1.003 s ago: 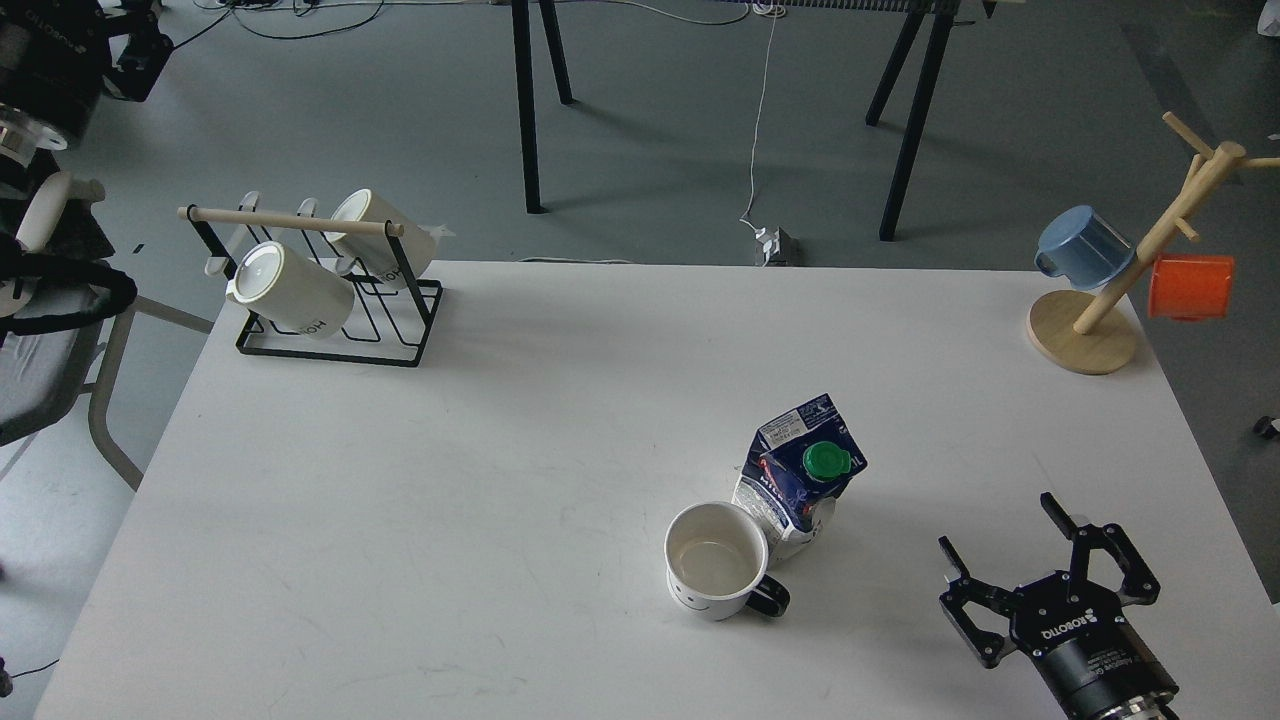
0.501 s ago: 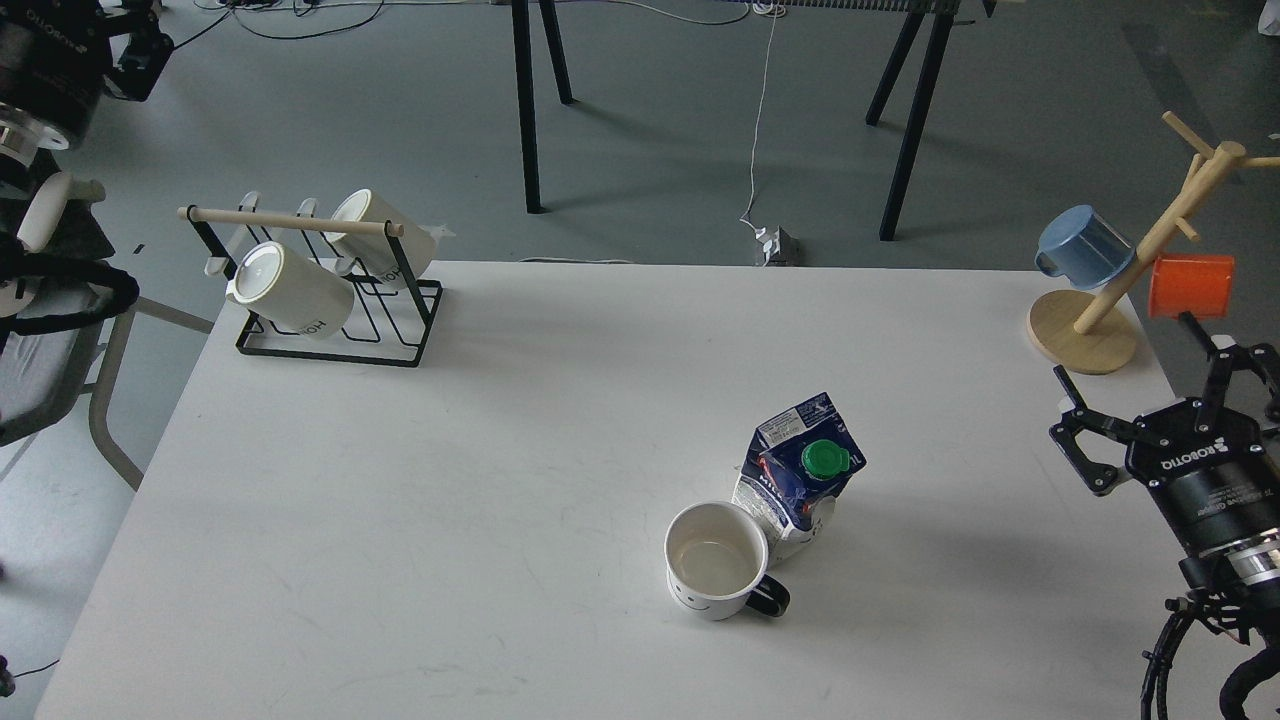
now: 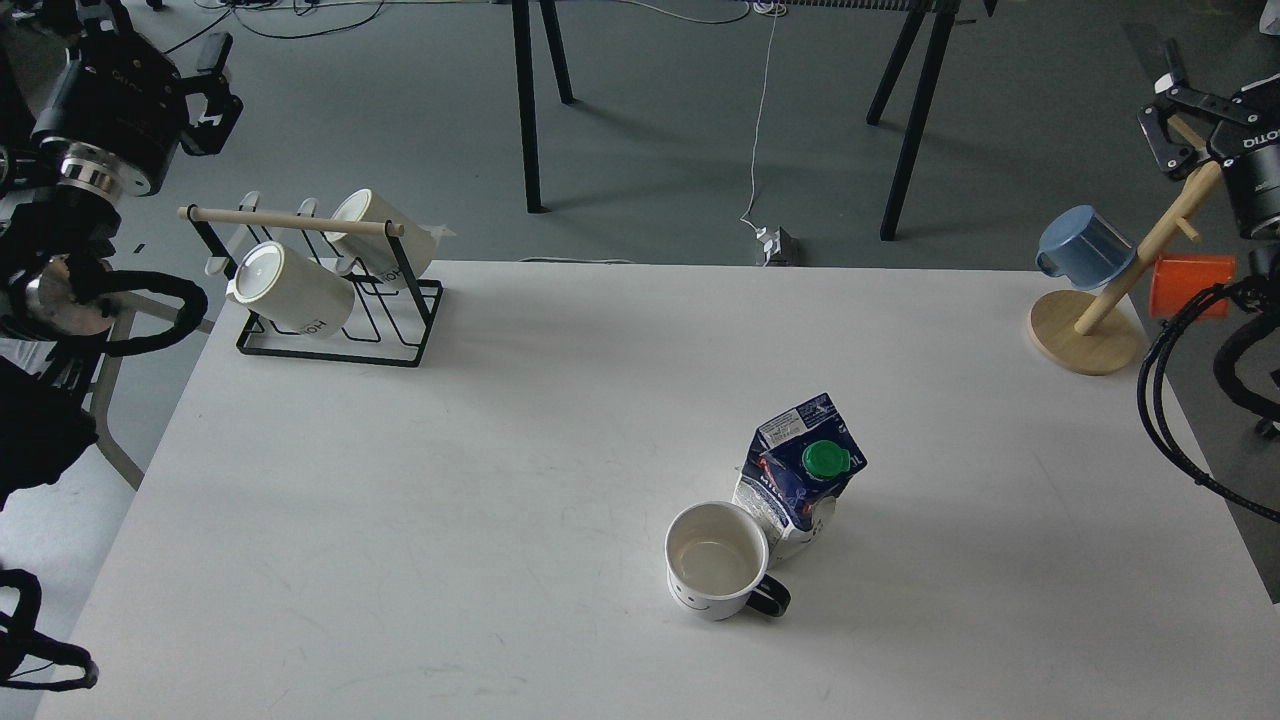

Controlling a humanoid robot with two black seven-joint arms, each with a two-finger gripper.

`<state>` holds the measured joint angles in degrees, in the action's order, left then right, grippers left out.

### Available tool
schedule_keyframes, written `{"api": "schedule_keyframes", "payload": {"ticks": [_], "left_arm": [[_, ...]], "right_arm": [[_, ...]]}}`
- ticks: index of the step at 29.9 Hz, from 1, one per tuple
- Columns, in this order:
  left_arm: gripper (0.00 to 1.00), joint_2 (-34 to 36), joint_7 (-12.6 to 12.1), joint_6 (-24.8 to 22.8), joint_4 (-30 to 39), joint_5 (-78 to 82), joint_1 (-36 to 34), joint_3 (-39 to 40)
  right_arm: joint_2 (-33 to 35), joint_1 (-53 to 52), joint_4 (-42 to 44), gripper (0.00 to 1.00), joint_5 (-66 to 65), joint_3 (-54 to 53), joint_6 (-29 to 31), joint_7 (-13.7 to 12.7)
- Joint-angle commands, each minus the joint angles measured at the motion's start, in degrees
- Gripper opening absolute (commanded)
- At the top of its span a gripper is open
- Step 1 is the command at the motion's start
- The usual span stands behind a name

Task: Place cup and milk with both arms

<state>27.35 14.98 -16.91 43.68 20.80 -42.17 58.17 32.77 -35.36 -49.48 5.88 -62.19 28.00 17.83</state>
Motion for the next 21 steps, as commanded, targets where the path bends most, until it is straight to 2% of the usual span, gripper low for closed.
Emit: {"api": "schedule_keyframes", "payload": {"ticks": [1,3,6,7,11,13,21], "left_arm": [[0.99,-2.3,-0.56,-0.57,-1.22,-1.29,0.42,0.01],[0.99,-3.7,-0.74,-1.01,-2.63,-1.55,0.42,0.01],[0.99,-6.51,-1.26,-1.1,-5.61,-2.08,-0.11,-0.16],[0.99,-7.48,-1.7,-1.1,-6.49,-2.08,-0.2,-0.07],[0.99,-10.65,-2.23,-0.58,-7.38,-2.17,-0.29,0.01],[0.99,-10.83,-2.14,-0.4,-7.38,-2.17,-0.29,0.19],[0.99,-11.0,-2.06,-0.22,-7.56,-4.19,-3.18,0.19]], "right_arm": [[-2.0,-3.57,5.52,1.0,0.01,0.93,0.0,-1.04],[-3.67,-5.59,9.21,1.0,0.01,1.2,0.0,-3.75],[-7.27,-8.67,14.75,1.0,0.45,1.55,0.0,-10.34],[-8.41,-9.02,15.81,1.0,0.54,1.55,0.0,-11.49],[-10.62,-9.11,15.91,1.0,0.54,0.85,0.0,-11.42],[-10.89,-9.12,15.91,1.0,0.45,1.37,0.0,-10.45],[-10.62,-9.03,15.47,1.0,0.62,1.55,0.0,-10.19]]}}
